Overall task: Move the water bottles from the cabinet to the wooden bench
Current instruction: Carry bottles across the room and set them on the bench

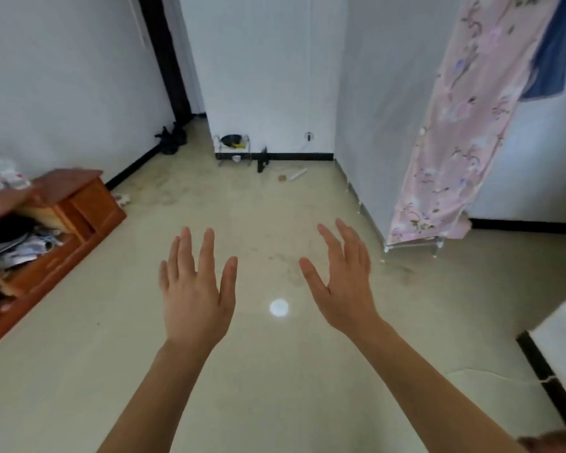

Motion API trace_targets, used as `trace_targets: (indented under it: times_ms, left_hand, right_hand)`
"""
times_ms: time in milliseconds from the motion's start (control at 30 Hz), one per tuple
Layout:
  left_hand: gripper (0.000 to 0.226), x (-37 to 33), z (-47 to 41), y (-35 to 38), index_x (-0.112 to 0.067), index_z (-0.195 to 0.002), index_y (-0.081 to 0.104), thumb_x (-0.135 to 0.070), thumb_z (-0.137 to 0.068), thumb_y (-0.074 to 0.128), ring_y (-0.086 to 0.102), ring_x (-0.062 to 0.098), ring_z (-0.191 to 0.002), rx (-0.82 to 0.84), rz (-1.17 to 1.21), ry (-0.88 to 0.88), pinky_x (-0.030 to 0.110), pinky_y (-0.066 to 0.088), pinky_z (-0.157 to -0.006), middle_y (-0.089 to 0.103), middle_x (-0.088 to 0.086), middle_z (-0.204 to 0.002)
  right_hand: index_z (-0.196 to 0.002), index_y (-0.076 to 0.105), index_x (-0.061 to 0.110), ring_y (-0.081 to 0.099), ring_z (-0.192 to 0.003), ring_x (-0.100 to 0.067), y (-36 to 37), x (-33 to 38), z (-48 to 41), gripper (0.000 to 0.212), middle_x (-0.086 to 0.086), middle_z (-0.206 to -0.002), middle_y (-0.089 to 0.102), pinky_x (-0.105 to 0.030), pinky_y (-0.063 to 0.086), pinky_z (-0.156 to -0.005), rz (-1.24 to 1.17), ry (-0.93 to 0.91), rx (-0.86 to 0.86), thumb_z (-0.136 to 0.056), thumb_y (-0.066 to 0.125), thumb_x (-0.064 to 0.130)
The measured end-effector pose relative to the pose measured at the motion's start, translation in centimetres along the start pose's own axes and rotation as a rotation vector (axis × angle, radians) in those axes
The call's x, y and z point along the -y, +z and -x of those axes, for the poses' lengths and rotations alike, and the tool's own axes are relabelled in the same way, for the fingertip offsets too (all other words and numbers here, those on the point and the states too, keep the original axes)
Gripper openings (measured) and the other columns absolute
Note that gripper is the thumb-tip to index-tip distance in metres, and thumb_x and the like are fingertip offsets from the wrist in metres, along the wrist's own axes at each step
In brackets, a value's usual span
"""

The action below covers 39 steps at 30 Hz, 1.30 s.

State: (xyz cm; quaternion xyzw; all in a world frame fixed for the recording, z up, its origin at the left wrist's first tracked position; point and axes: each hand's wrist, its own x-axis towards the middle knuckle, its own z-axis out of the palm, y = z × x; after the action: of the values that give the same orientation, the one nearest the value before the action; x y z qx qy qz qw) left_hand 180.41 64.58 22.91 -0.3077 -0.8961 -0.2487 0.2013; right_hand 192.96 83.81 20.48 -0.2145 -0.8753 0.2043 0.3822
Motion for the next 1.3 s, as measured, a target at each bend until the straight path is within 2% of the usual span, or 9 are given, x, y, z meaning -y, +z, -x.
trace_targets:
  times_ms: [167,333,567,667,800,1000,1133,1167,1300]
  left_hand:
    - [0.066,10.5,-2.0,0.7,-0.023,-0.157,0.026,-0.059,-0.103,0.021,0.014,0.034,-0.153,-0.011,-0.105,-0.25,0.057,0.017,-0.122,0.019,0.016,-0.165]
    - [0.067,20.8,-8.2,1.3,-0.025,-0.158,0.023,-0.061,-0.102,0.021,0.01,0.032,-0.155,-0.04,-0.271,-0.402,0.057,0.015,-0.122,0.014,0.014,-0.167]
    - [0.068,31.9,-21.2,-1.6,-0.028,-0.159,0.021,-0.061,-0.1,0.021,0.009,0.033,-0.155,-0.093,-0.44,-0.47,0.061,0.015,-0.121,0.009,0.012,-0.168]
    - [0.067,36.3,-24.0,-2.5,-0.027,-0.16,0.021,-0.06,-0.101,0.024,0.009,0.033,-0.155,-0.101,-0.491,-0.534,0.062,0.018,-0.12,0.009,0.013,-0.168]
    - [0.067,42.4,-25.1,-2.7,-0.026,-0.159,0.023,-0.059,-0.1,0.026,0.011,0.033,-0.154,-0.116,-0.529,-0.615,0.063,0.021,-0.119,0.011,0.014,-0.167]
    - [0.068,56.0,-28.0,-3.1,-0.028,-0.16,0.02,-0.06,-0.1,0.023,0.008,0.033,-0.155,-0.126,-0.526,-0.73,0.062,0.02,-0.12,0.008,0.014,-0.168]
    - [0.067,66.5,-32.3,-4.2,-0.025,-0.159,0.023,-0.058,-0.101,0.027,0.011,0.035,-0.154,-0.121,-0.474,-0.709,0.065,0.023,-0.117,0.011,0.014,-0.167]
    - [0.067,67.3,-32.8,-4.1,-0.026,-0.159,0.022,-0.058,-0.101,0.027,0.011,0.035,-0.154,-0.134,-0.475,-0.7,0.066,0.023,-0.117,0.011,0.013,-0.167]
    - [0.066,75.6,-38.3,-5.8,-0.027,-0.159,0.021,-0.059,-0.102,0.026,0.011,0.034,-0.154,-0.129,-0.471,-0.693,0.064,0.02,-0.118,0.009,0.013,-0.168]
  right_hand:
    - [-0.154,0.037,0.023,0.016,-0.155,-0.028,12.6,4.5,-5.5,0.06,-0.009,-0.165,0.025,-0.054,0.016,-0.123,-0.105,-0.148,0.186,-0.102,0.044,0.052]
    - [-0.155,0.036,0.022,0.02,-0.153,-0.033,25.9,9.4,-13.7,0.062,-0.012,-0.164,0.026,-0.055,0.016,-0.123,-0.155,-0.32,0.261,-0.102,0.044,0.053]
    - [-0.158,0.033,0.024,0.014,-0.155,-0.034,39.5,17.1,-27.4,0.066,-0.013,-0.167,0.02,-0.054,0.013,-0.124,-0.251,-0.434,0.312,-0.101,0.041,0.058]
    - [-0.157,0.034,0.023,0.014,-0.155,-0.034,44.5,21.0,-30.9,0.066,-0.013,-0.167,0.02,-0.055,0.013,-0.124,-0.293,-0.486,0.357,-0.101,0.042,0.058]
    - [-0.157,0.032,0.023,0.013,-0.155,-0.033,51.3,26.1,-32.3,0.067,-0.013,-0.167,0.021,-0.055,0.013,-0.124,-0.352,-0.56,0.426,-0.101,0.043,0.058]
    - [-0.159,0.026,0.028,0.013,-0.156,-0.031,63.7,35.4,-33.6,0.068,-0.011,-0.168,0.016,-0.055,0.012,-0.125,-0.359,-0.714,0.53,-0.102,0.036,0.063]
    - [-0.16,0.026,0.028,0.009,-0.157,-0.029,72.0,42.9,-36.1,0.068,-0.008,-0.17,0.011,-0.055,0.012,-0.125,-0.34,-0.753,0.534,-0.102,0.036,0.063]
    - [-0.16,0.026,0.029,0.009,-0.157,-0.029,72.6,43.5,-36.4,0.068,-0.008,-0.17,0.011,-0.055,0.012,-0.125,-0.339,-0.749,0.528,-0.102,0.035,0.063]
    - [-0.159,0.029,0.028,0.011,-0.156,-0.029,78.6,49.8,-40.6,0.067,-0.01,-0.168,0.017,-0.053,0.012,-0.125,-0.333,-0.783,0.472,-0.102,0.039,0.06]
